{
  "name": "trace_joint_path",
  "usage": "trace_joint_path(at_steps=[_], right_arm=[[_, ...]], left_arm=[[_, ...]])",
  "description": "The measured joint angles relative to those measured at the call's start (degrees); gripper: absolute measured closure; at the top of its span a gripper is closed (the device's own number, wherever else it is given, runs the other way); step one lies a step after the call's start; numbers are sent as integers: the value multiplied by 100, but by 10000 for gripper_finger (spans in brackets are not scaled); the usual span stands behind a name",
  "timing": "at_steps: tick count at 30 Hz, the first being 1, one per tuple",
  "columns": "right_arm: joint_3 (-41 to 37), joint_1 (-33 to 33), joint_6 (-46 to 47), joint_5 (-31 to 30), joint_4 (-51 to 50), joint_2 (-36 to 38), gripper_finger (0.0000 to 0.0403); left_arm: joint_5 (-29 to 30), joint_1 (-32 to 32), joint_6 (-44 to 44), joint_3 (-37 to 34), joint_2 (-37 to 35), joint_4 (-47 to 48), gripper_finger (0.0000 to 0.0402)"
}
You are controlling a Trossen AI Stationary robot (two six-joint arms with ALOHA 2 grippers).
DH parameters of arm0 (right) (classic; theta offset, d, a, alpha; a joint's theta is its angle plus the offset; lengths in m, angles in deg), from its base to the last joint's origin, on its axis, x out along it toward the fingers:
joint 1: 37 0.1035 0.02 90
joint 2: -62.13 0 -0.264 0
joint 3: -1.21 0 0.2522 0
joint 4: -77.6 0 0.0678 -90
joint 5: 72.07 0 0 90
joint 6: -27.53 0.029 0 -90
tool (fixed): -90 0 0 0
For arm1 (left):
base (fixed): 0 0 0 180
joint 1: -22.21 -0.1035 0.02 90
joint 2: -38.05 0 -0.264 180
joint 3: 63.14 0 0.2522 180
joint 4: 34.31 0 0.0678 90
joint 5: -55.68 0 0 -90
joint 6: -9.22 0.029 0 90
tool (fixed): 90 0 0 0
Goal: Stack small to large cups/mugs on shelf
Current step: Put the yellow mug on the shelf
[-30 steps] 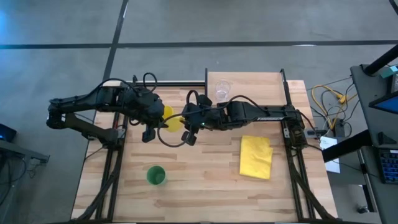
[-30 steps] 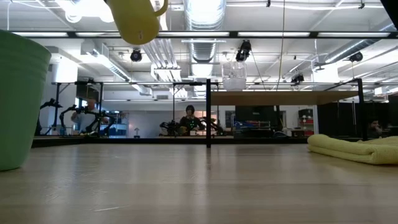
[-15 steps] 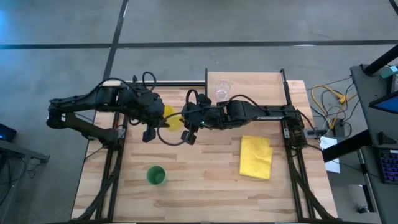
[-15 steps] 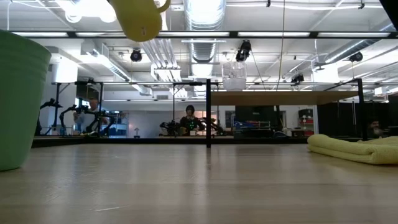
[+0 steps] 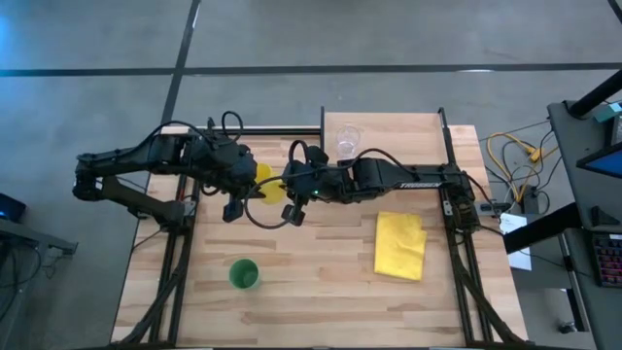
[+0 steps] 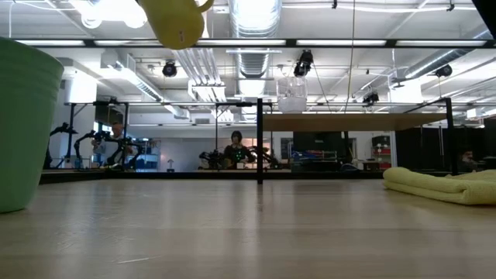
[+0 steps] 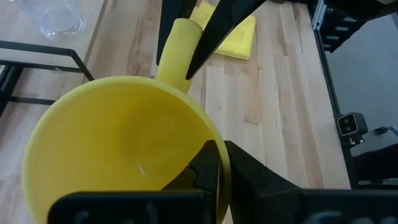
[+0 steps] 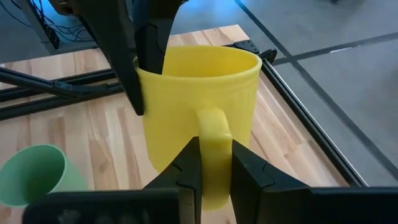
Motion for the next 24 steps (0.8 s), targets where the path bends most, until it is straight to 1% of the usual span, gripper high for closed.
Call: trace_joint_path(at_steps=[3, 5, 10, 14, 18, 20, 24], right_arm=[[0, 2, 17, -12, -12, -2, 360], [2, 8, 24, -16, -45, -2, 360], [2, 20, 63, -66, -110, -2, 360], [2, 37, 167, -215, -227, 11, 360], [2, 96, 674, -742, -890, 137, 360], [2, 118, 1022, -1139, -1423, 257, 360], [4, 232, 1805, -1845, -2492, 556, 360]], left_arm=[[1, 0, 34, -1, -1, -2, 400], [4, 0, 124, -1, 2, -6, 392], [17, 2, 213, -1, 2, 20, 345], [191, 8, 172, 33, 2, 32, 310], [455, 2, 106, 170, -6, 22, 298], [635, 9, -14, 227, -48, 43, 297], [708, 7, -50, 333, -103, 41, 297]])
